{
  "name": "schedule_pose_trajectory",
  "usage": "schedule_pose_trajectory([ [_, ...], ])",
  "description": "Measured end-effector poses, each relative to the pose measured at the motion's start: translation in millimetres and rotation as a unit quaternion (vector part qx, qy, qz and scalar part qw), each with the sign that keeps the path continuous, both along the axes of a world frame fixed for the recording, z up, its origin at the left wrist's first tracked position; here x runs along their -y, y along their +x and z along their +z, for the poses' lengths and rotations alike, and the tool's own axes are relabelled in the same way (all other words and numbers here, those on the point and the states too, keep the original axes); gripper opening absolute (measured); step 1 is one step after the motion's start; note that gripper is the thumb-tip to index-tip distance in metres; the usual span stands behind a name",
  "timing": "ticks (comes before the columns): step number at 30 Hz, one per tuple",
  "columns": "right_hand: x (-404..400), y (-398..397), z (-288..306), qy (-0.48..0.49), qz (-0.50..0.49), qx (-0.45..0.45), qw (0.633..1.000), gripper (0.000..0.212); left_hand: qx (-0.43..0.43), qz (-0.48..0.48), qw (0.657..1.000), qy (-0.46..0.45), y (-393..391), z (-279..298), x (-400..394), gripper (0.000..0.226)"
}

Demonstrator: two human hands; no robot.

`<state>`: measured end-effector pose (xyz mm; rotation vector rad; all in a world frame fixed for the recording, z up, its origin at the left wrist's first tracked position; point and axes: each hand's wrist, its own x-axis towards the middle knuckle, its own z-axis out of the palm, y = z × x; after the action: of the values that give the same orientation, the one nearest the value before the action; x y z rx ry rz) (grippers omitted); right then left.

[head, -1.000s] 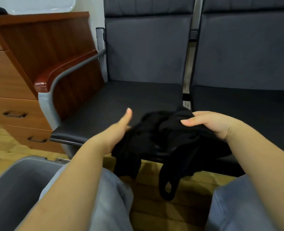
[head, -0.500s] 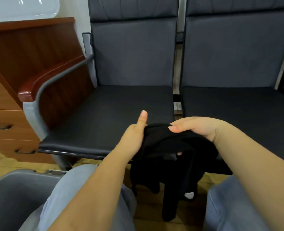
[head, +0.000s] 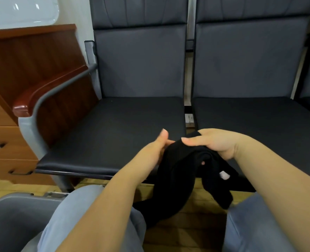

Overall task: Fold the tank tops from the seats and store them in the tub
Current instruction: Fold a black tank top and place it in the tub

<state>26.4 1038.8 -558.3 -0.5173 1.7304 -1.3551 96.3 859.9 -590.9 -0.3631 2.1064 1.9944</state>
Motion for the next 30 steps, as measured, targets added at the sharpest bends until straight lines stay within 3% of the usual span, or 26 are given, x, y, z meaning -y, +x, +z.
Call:
schedule_pose_trajectory([
  [3,2,1,0,0.005,0.026,0.009,1.000,0.034,-0.033,-0.053,0.994,-0.089,3,-6,9,0.047],
  [9,-2,-3,4,0.033,0.008,-0.038,0.999,0.038,-0.075,0.030,0.997,0.010,-1,-6,19,0.041],
  [12,-4,-7,1,0.084,-0.010,-0.100,0.991,0.058,-0.075,0.125,0.987,0.069,-6,-5,27,0.037],
  [14,-2,-7,-4,0.087,-0.022,-0.129,0.988,0.067,-0.046,0.124,0.981,0.141,-5,-2,29,0.039],
  [16,1,-9,-9,0.077,-0.034,-0.134,0.987,0.057,-0.027,0.073,0.980,0.182,-1,2,28,0.039],
  [19,6,-4,-8,0.087,-0.033,-0.156,0.983,0.037,-0.037,0.042,0.981,0.185,3,2,27,0.024],
  [22,12,0,-7,0.096,-0.058,-0.208,0.972,0.045,-0.058,0.067,0.975,0.202,2,2,28,0.017],
  [26,19,6,-8,0.053,-0.088,-0.191,0.976,0.077,-0.108,0.099,0.965,0.218,1,2,28,0.016],
  [30,28,14,-9,0.011,-0.064,-0.189,0.980,0.063,-0.150,0.121,0.958,0.213,2,5,29,0.012],
])
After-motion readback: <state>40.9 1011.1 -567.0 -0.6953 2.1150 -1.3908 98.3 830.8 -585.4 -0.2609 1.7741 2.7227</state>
